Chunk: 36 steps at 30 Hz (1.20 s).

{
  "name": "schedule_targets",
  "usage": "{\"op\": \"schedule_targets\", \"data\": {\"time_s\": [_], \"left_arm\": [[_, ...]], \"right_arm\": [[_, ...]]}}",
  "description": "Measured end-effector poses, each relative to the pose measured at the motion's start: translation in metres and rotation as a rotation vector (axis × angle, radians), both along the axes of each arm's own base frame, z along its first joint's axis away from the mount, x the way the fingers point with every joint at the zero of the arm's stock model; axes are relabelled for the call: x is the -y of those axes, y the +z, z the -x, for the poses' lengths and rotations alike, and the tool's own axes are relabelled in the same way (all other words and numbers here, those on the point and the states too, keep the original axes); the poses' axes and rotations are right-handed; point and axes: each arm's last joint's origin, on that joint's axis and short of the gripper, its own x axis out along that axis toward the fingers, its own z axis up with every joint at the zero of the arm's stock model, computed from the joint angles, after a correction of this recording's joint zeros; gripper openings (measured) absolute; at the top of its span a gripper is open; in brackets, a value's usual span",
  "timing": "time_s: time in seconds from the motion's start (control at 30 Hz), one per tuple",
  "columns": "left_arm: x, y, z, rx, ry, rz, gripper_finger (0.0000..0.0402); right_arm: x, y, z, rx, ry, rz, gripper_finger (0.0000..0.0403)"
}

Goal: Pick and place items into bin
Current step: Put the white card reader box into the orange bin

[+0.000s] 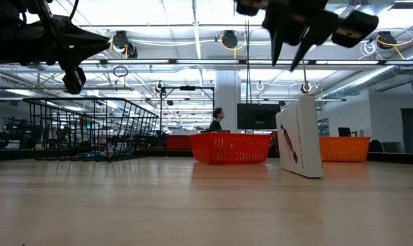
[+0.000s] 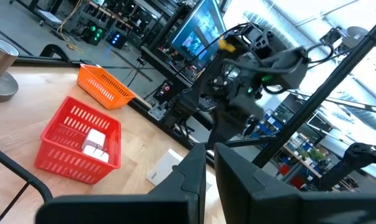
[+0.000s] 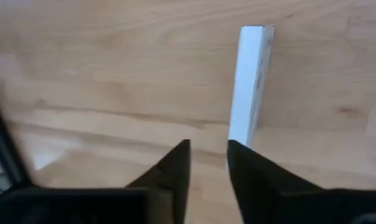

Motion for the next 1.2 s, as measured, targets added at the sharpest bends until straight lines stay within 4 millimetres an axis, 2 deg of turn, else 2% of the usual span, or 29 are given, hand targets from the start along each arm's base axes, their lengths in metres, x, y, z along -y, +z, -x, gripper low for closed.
{"op": "schedule_targets", "data": {"time_s": [0.17,0.33,0.5,0.67,0.8,0.9,1.0,1.17,1.2], "left_arm": [[0.000,0.000,0.000,0.000,0.001,0.000,0.0037],[0.000,0.000,0.000,0.000,0.000,0.000,0.0037],[0.000,0.000,0.000,0.000,0.000,0.000,0.0037],[0.000,0.000,0.000,0.000,0.000,0.000,0.0037],[0.000,0.000,0.000,0.000,0.000,0.000,0.0037],[0.000,0.000,0.000,0.000,0.000,0.000,0.0037],[0.000,0.000,0.000,0.000,0.000,0.000,0.0037],[0.000,0.000,0.000,0.000,0.000,0.000,0.0037],[0.000,0.000,0.000,0.000,0.000,0.000,0.0037]], "right_arm": [[-0.002,-0.014,-0.008,-0.043,0.076,0.010,0.0166],[-0.001,-0.028,-0.012,-0.108,0.127,0.017,0.0215],[0.000,-0.039,-0.017,-0.138,0.151,0.057,0.0236],[0.000,-0.058,-0.018,-0.167,0.170,0.046,0.0235],[0.001,-0.073,-0.019,-0.139,0.203,0.016,0.0219],[0.002,-0.078,-0.017,-0.125,0.204,0.000,0.0189],[0.003,-0.084,-0.014,-0.141,0.210,0.000,0.0140],[0.003,-0.085,-0.014,-0.132,0.265,-0.005,0.0034],[0.003,-0.084,-0.014,-0.127,0.279,-0.007,0.0031]]}}
